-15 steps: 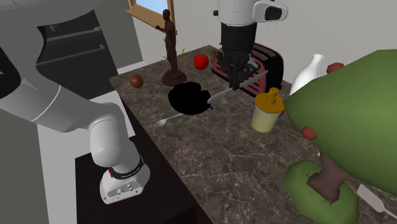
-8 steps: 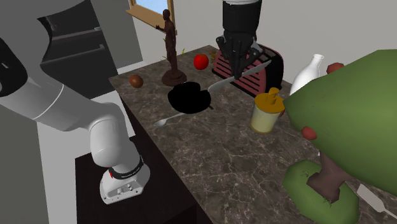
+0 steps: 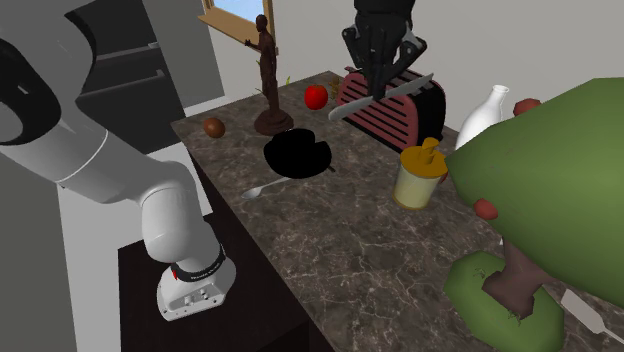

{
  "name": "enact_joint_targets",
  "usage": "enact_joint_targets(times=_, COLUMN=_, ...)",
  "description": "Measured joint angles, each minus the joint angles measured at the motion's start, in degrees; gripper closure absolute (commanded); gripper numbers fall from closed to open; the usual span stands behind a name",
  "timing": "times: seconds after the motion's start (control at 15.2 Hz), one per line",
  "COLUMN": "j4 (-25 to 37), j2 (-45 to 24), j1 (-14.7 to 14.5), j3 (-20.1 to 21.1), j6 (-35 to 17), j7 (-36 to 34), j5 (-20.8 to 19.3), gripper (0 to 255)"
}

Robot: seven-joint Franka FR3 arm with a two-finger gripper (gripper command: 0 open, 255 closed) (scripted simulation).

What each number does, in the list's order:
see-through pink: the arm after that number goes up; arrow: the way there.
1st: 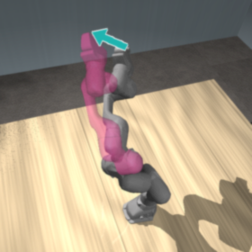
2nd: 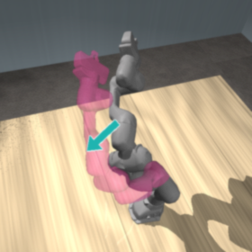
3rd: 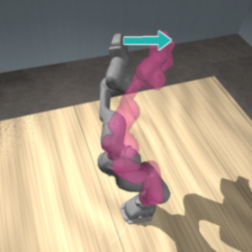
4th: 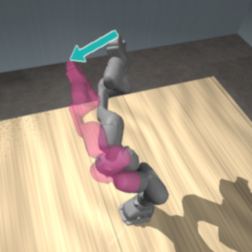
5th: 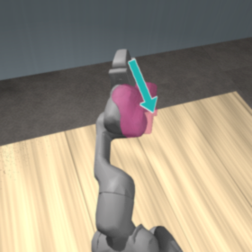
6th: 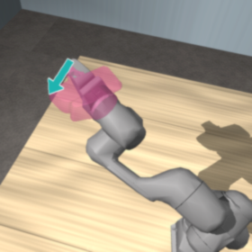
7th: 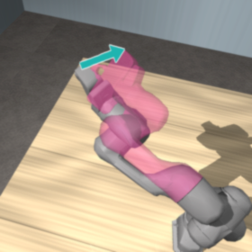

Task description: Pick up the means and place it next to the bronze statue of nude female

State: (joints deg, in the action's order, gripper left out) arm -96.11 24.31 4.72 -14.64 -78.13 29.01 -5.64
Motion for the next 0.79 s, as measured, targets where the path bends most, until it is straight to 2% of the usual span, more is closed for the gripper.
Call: enact_joint_targets(times=0.79, j4=17.78, j2=-7.45, j1=-0.42, j3=-1.01, j6=10.47, j7=1.49, j5=1.4, gripper=255)
